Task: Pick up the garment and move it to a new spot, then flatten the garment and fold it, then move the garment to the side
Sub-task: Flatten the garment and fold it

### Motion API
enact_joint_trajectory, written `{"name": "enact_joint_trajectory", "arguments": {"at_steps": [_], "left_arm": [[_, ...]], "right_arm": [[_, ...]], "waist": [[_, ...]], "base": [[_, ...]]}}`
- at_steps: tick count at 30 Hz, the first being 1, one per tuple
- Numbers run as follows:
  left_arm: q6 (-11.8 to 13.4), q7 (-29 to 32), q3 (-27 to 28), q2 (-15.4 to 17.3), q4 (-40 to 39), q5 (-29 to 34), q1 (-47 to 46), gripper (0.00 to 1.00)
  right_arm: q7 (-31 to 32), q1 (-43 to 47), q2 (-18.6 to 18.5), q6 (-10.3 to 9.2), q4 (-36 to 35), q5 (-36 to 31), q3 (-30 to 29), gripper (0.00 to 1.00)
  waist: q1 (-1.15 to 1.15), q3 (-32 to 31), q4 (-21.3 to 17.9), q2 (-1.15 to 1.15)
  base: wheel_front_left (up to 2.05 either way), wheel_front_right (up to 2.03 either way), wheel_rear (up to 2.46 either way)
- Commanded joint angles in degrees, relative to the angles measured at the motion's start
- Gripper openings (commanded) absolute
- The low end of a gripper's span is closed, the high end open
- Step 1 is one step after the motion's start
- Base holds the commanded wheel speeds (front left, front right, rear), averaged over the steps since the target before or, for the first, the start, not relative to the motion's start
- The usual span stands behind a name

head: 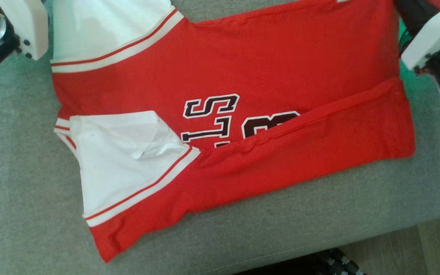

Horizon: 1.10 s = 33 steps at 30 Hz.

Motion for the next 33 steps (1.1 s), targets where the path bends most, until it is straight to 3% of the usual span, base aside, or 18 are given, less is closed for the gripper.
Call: {"name": "enact_joint_trajectory", "arguments": {"at_steps": [1,8,13,16,27,33], "left_arm": [[0.13,-1.55,2.14,1.95,-0.34,0.46,-4.06,0.00],[0.13,-14.88,1.81,1.03,0.01,4.09,-6.51,0.00],[0.13,-20.26,1.64,1.53,-2.69,2.14,-4.60,0.00],[0.13,-21.20,1.55,3.66,-6.94,0.47,-2.06,0.00],[0.21,-22.33,1.44,12.89,-19.75,3.14,11.58,0.00],[3.07,-21.83,1.43,17.27,-28.31,5.48,20.36,0.00]], "right_arm": [[-2.10,-1.29,-1.62,-0.04,-2.07,-0.34,0.21,0.00],[-9.82,-2.21,-2.57,-0.04,-3.08,0.16,0.49,0.00],[-12.26,0.91,-4.71,-0.04,-4.32,1.80,1.02,0.00],[-13.26,4.24,-6.04,-0.04,-5.81,2.77,1.38,0.00],[-15.69,18.53,-9.72,-0.04,-10.52,3.73,-2.33,0.00],[-14.56,24.93,-9.91,-0.04,-13.41,1.64,-4.56,0.00]], "waist": [[0.00,-0.26,0.07,0.00],[0.00,-1.60,0.37,0.00],[0.00,-3.46,1.46,0.00],[0.00,-4.43,2.31,0.00],[0.00,-8.79,4.97,0.00],[0.00,-10.42,5.14,0.00]], "base": [[0.00,0.00,0.00],[0.00,0.00,0.00],[0.00,0.00,0.00],[0.00,0.00,0.00],[0.00,0.00,0.00],[0.00,0.00,0.00]]}}
